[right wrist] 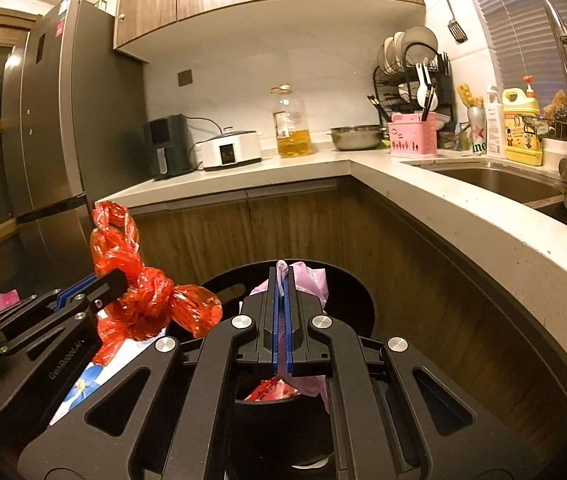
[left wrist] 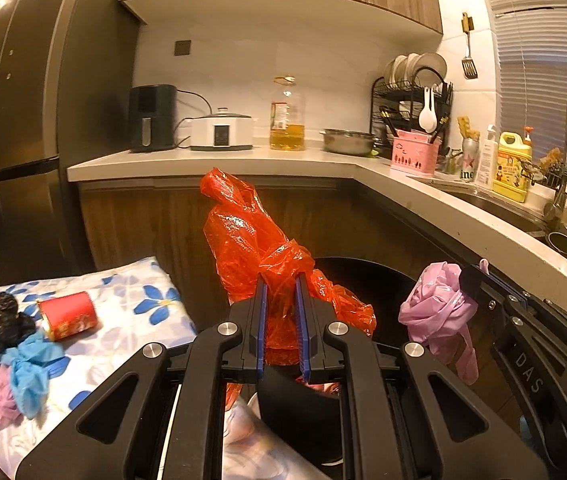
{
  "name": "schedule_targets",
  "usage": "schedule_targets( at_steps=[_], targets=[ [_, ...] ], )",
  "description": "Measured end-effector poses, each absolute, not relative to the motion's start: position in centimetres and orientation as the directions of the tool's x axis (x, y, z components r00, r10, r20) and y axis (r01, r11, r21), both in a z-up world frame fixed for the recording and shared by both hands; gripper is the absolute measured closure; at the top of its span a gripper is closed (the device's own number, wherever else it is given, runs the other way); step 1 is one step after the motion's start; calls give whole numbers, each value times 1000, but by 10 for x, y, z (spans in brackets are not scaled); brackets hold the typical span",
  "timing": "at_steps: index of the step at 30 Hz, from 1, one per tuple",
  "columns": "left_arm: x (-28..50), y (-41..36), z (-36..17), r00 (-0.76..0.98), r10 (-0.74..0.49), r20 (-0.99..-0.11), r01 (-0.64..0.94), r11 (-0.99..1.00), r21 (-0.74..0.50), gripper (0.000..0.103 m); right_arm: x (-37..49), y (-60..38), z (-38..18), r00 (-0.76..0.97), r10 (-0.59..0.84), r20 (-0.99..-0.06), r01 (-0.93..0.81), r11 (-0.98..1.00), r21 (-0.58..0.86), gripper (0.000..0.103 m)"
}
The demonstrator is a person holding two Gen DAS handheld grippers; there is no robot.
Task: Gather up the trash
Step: 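Carry the red bag and pink glove in both grippers over the bin, then open both grippers to drop the bag and glove into the bin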
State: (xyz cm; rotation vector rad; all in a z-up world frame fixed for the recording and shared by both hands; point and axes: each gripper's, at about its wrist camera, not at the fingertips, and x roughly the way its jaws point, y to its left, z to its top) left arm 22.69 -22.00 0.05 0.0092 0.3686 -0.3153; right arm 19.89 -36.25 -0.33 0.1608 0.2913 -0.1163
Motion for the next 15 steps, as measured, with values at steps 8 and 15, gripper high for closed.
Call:
schedule_targets(
  at_steps=[8,15],
  targets=[
    [248,-236,-14,858,-333,-391,337,940,-60,90,215,-372,-8,946,-84,-314,134,981,142,101],
    [257,-244,-25,843,-339,-418,351,935,-50,89,228,-375,-15,937,-73,-341,130,980,148,101]
  ],
)
